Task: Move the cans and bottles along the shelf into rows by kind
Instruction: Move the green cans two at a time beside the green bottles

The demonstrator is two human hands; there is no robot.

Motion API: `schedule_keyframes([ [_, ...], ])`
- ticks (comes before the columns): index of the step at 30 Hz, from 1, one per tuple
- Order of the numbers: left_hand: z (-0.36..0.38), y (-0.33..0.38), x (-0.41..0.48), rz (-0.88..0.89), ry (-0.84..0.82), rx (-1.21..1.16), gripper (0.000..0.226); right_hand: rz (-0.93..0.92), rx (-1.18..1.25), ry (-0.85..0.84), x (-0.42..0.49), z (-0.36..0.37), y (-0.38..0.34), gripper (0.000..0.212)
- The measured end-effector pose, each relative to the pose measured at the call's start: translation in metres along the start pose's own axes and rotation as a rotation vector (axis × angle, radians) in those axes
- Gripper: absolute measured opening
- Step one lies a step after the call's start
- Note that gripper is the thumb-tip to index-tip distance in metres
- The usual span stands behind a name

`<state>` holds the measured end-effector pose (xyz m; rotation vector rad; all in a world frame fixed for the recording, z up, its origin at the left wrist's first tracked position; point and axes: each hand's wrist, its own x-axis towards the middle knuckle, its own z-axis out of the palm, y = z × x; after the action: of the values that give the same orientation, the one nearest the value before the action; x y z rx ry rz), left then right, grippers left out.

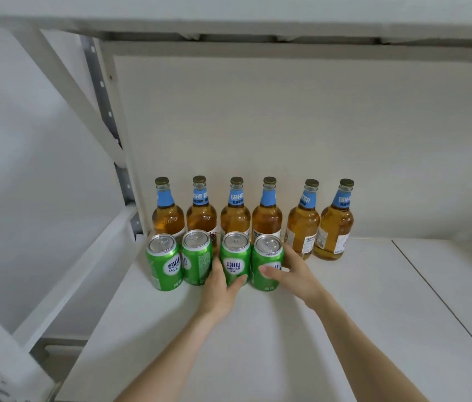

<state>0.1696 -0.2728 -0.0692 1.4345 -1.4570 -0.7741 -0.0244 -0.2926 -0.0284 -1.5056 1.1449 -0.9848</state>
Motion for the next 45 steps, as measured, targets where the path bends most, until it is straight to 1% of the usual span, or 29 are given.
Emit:
schedule_keyframes([
  [3,0.0,-0.003,0.004,-0.044,0.006,-0.041,0.075,-0.006,0.097,-0.033,0.003,-0.002,0.002,0.069],
  [6,-0.001,-0.003,0.006,-0.052,-0.002,-0.06,0.065,0.006,0.155,-0.058,0.005,-0.005,0.003,0.07],
  [9,-0.003,-0.001,0.004,-0.047,0.001,-0.072,0.065,0.031,0.199,-0.077,0.004,-0.006,0.002,0.068],
  [13,-0.006,0.002,-0.001,-0.066,-0.007,-0.094,0.062,0.076,0.247,-0.038,-0.003,-0.007,-0.002,0.067],
  [15,-0.008,0.004,-0.005,-0.081,-0.035,-0.114,0.066,0.112,0.257,-0.008,-0.007,-0.007,-0.004,0.064],
  [18,-0.014,0.009,-0.014,-0.124,-0.114,-0.16,0.08,0.184,0.275,0.042,-0.016,-0.008,-0.008,0.051],
  [20,-0.019,0.013,-0.022,-0.162,-0.153,-0.181,0.084,0.227,0.289,0.076,-0.023,-0.007,-0.012,0.044],
  [23,-0.027,0.019,-0.036,-0.198,-0.173,-0.178,0.072,0.289,0.301,0.119,-0.037,-0.004,-0.019,0.038],
  [26,-0.035,0.023,-0.051,-0.242,-0.183,-0.224,0.062,0.344,0.279,0.154,-0.055,0.0,-0.024,0.041],
  [31,-0.048,0.026,-0.08,-0.29,-0.208,-0.327,0.056,0.379,0.288,0.188,-0.084,0.008,-0.031,0.04],
  [36,-0.064,0.028,-0.103,-0.309,-0.193,-0.38,0.045,0.387,0.298,0.207,-0.113,0.019,-0.037,0.032],
  [39,-0.073,0.032,-0.115,-0.304,-0.196,-0.394,0.047,0.385,0.289,0.215,-0.13,0.025,-0.044,0.027],
  [45,-0.086,0.042,-0.135,-0.291,-0.195,-0.34,0.048,0.367,0.293,0.251,-0.158,0.031,-0.052,0.028],
])
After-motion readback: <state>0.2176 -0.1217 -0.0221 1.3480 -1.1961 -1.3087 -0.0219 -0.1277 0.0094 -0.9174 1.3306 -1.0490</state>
